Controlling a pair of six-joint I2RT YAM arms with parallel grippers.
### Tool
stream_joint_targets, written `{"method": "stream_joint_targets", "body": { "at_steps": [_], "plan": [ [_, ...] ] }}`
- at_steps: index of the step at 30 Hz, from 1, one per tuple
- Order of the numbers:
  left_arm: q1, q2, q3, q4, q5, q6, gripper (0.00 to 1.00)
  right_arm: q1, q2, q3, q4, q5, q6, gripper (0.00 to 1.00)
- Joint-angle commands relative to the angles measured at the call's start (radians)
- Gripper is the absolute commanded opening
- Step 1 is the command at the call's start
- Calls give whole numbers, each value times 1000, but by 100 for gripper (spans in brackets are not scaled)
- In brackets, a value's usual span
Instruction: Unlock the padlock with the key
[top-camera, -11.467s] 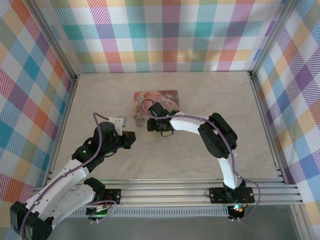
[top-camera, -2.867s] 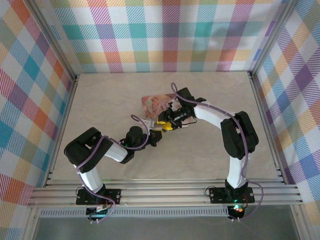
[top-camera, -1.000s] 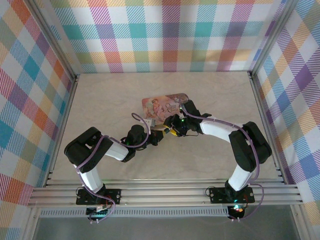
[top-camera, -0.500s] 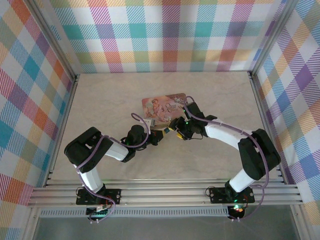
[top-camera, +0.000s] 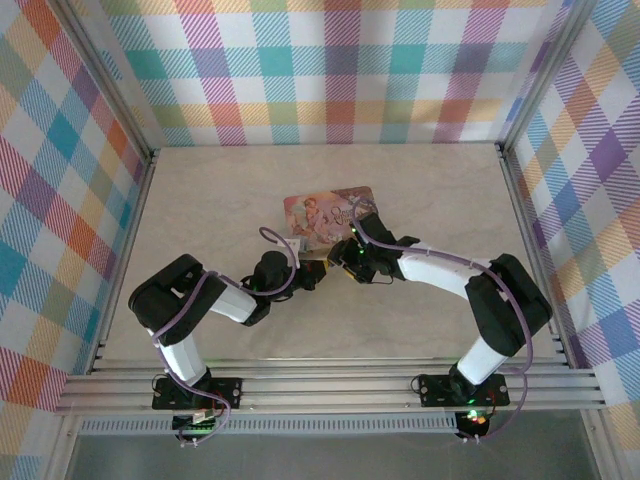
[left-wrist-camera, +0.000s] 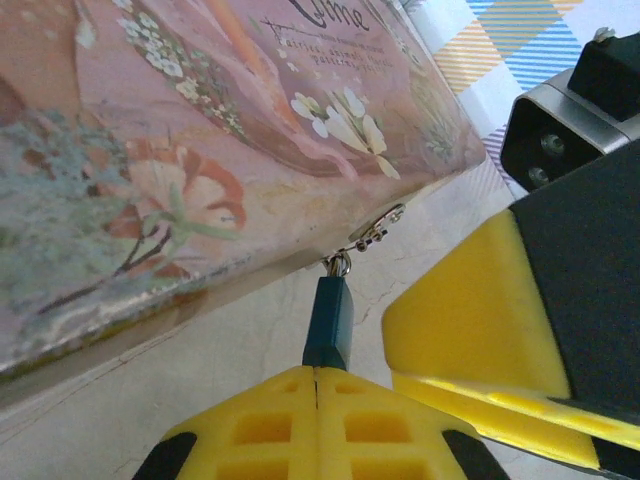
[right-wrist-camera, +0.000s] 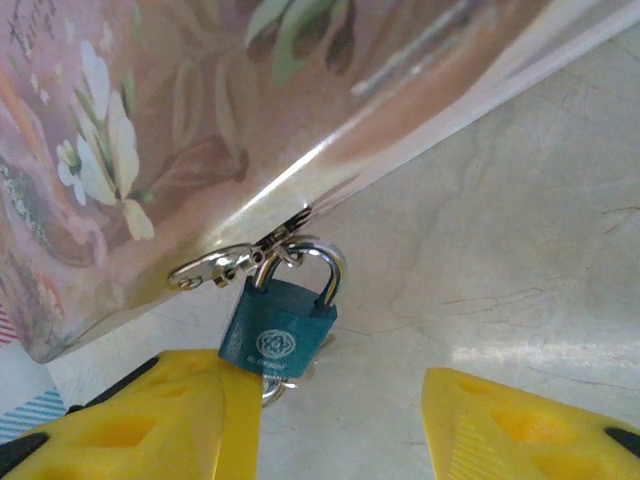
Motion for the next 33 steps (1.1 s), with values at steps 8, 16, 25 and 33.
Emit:
{"method": "stream_joint_targets", "body": {
  "at_steps": [8,16,25,33],
  "plan": [
    [-14,15,-26,92,-19,-27,0,8,58,-12,133,52,103,54],
    [-16,36,-27,122,-20,-53,0,11,80,-11,150,62,132,54],
    [-18,52,-20,137,-29,-62,0,14,76,21,102,88,30,55],
    [-21,57,-15,134,-35,-70,0,17,85,39,110,80,-3,56]
  ]
}}
